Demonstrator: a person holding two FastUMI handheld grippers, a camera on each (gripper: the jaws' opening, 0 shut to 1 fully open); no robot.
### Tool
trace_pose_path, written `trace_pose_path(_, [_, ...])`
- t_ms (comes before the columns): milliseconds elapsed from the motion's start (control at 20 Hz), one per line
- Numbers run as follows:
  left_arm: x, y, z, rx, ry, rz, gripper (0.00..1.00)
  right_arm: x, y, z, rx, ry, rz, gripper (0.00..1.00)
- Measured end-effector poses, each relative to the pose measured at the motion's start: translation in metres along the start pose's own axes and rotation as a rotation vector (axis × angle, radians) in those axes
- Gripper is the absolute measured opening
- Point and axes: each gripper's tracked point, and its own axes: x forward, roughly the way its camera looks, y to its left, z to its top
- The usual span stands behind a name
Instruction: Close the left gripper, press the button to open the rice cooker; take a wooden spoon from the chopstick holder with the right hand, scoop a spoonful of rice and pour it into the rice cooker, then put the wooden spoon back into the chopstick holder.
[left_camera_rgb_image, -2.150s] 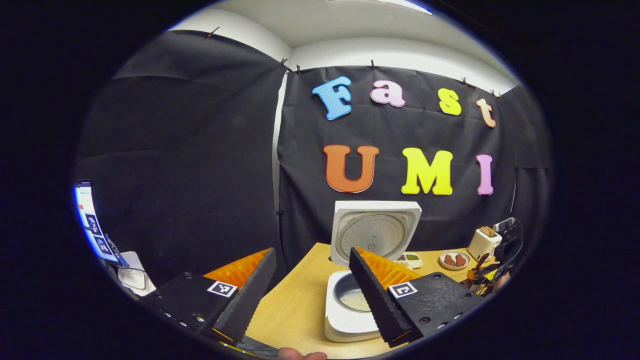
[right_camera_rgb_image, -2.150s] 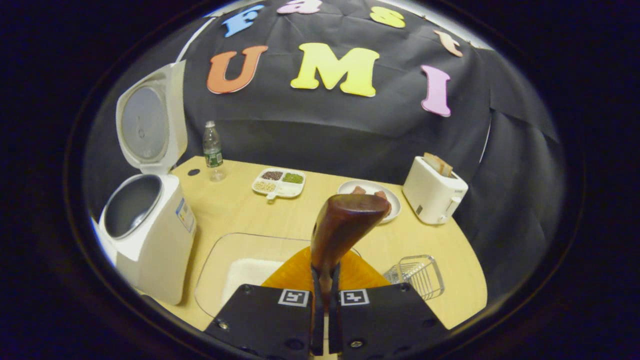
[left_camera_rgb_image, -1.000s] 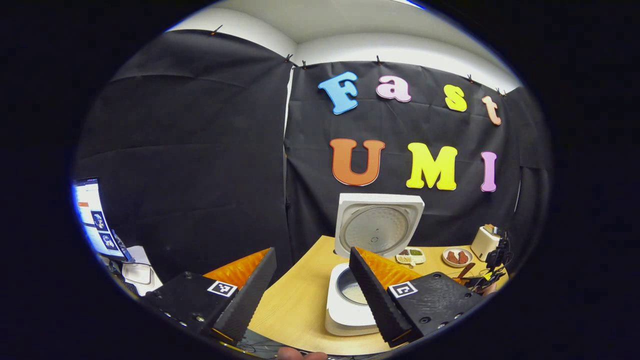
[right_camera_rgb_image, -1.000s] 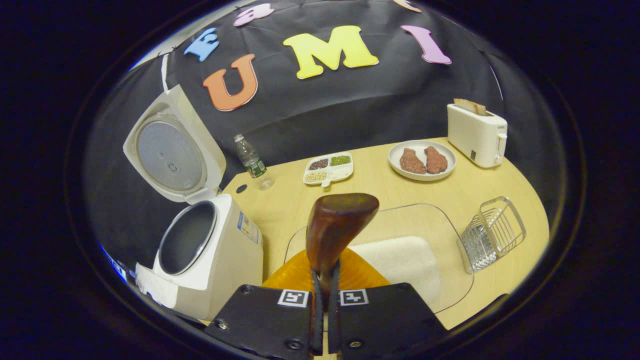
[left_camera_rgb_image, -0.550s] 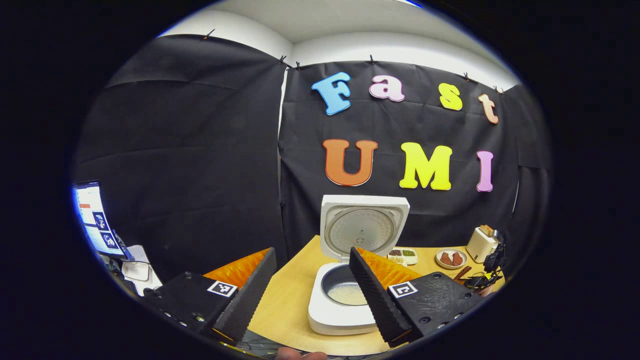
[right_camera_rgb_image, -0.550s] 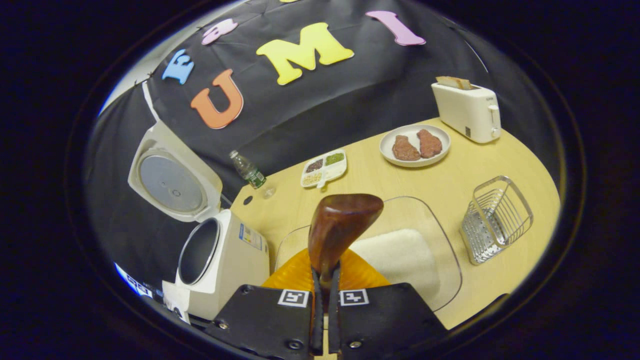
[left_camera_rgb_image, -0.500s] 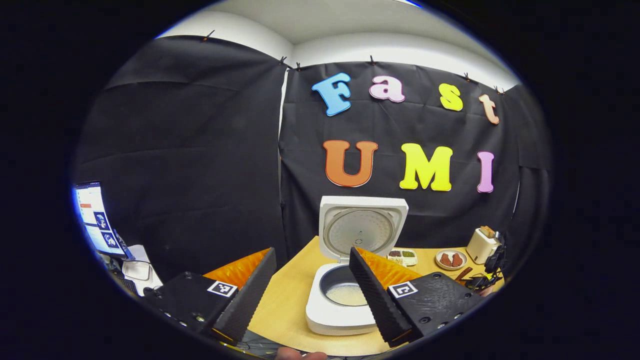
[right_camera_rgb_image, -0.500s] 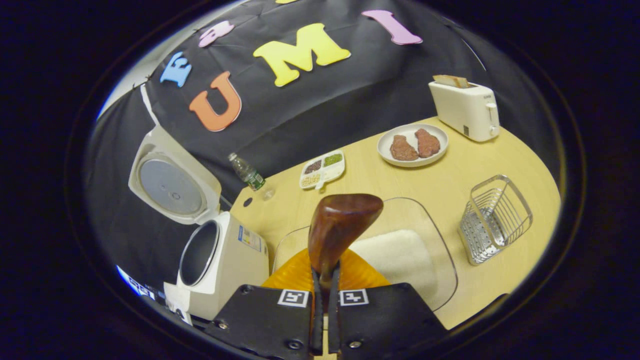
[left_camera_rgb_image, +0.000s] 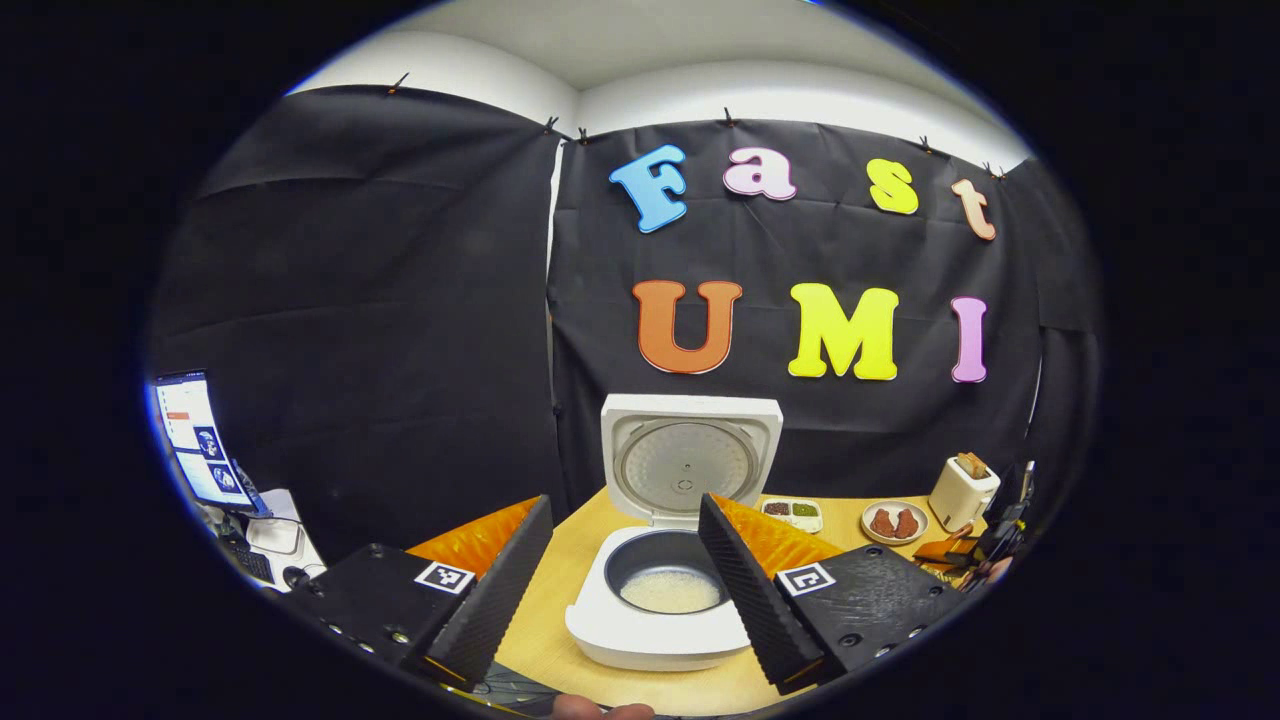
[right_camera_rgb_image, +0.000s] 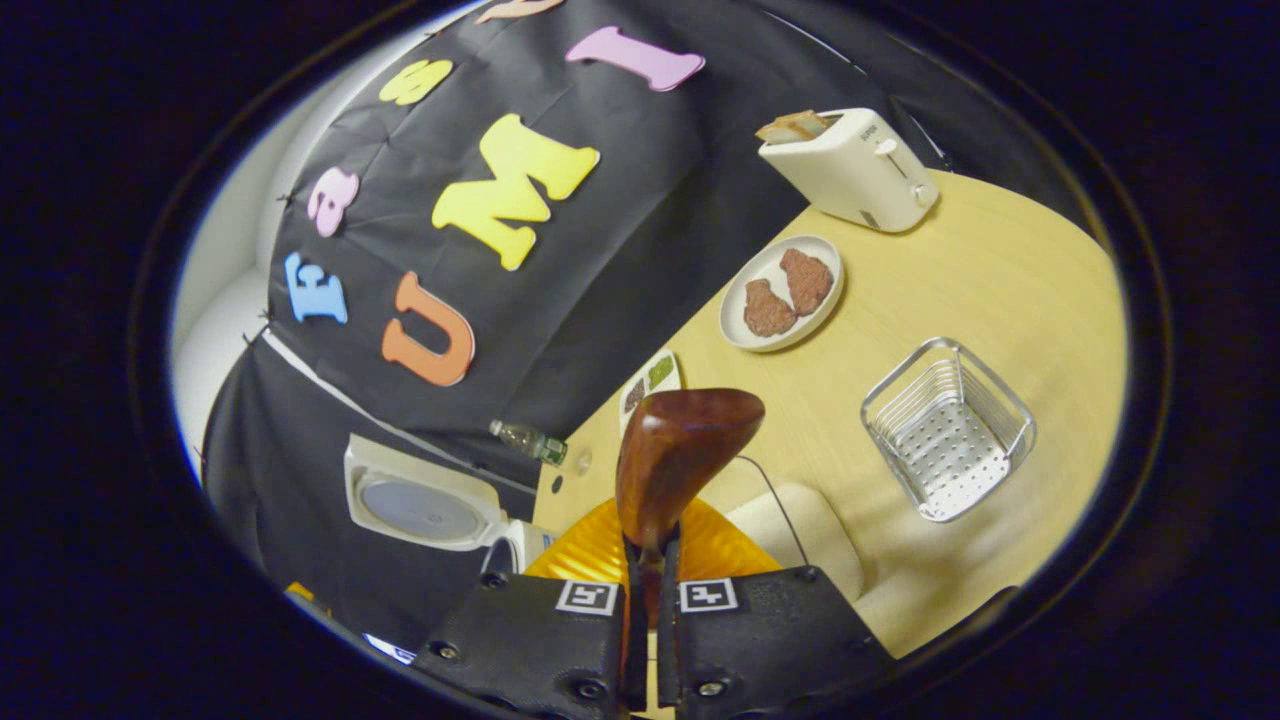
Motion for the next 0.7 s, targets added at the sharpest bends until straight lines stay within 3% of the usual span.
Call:
trace_pose_path(150, [0.002, -0.006, 0.0, 0.004, -0.006, -0.003, 0.95, -0.011, 0.023, 0.019, 0.011, -0.02, 0.033, 0.09])
trace_pose_path(350, [0.004, -0.004, 0.001, 0.008, -0.025, -0.002, 0.95, -0.02, 0.082, 0.031, -0.052, -0.024, 0.101, 0.09])
trace_pose_path(700, [0.003, 0.026, 0.006, -0.047, -0.035, 0.025, 0.94, 0.01, 0.207, -0.005, -0.163, 0.026, 0.249, 0.09])
